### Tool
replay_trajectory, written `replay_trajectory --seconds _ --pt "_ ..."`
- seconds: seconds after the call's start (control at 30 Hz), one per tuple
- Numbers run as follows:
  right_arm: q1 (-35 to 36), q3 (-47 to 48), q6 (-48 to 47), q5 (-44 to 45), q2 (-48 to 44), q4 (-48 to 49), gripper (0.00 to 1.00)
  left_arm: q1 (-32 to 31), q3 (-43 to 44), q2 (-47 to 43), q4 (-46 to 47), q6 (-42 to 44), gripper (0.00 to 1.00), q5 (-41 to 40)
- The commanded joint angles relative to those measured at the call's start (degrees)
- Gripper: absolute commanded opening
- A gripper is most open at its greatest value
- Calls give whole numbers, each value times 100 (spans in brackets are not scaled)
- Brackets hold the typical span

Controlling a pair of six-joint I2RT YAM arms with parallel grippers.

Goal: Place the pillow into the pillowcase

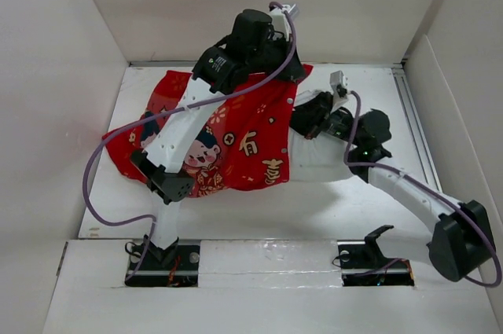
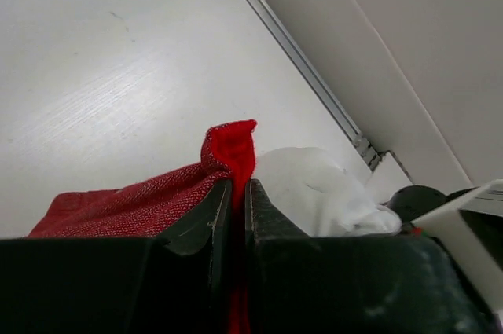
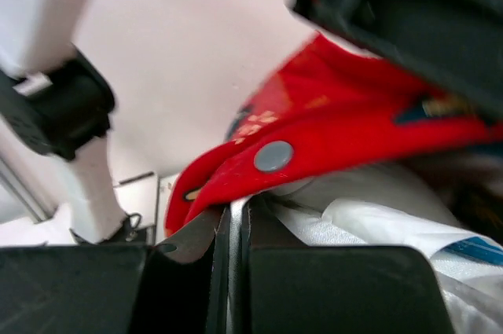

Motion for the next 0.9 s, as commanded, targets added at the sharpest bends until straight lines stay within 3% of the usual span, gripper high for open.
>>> replay_trajectory --seconds 0.0,0.07,0.1,0.2,0.33,0.47,0.67,0.77,0.8,0.83,0.87 --pt "29 311 550 -680 -884 1012 0 -435 220 -51 1037 -315 0 672" --pt "125 93 59 -162 -1202 386 0 -760 521 21 1175 -254 0 908" --pt "239 13 -614 101 -1386 -234 0 -761 521 21 1333 -428 0 1092" --pt "494 -381 -1069 806 -1231 -557 0 -832 389 -40 1799 -692 0 1568" --pt "495 -787 -851 1008 -354 265 0 -832 267 -321 1915 -746 0 1831" --pt "626 -788 -595 956 227 926 0 -1270 99 -602 1836 -517 0 1595" --pt "1330 -541 -1131 2764 922 559 0 -1271 -340 -814 1818 -570 0 1796" --pt "1330 -987 -631 3126 1372 1542 0 -1271 -840 -937 1818 -465 0 1684" --pt "1330 -1112 -551 3223 1285 1665 3 -1271 -963 -998 1818 -343 0 1535" --pt "1330 -1217 -551 3319 1110 1614 18 -1271 -1043 -998 1731 -272 0 1072" --pt "1330 -1305 -551 3486 864 1449 56 -1175 -1157 -998 1644 -271 0 824"
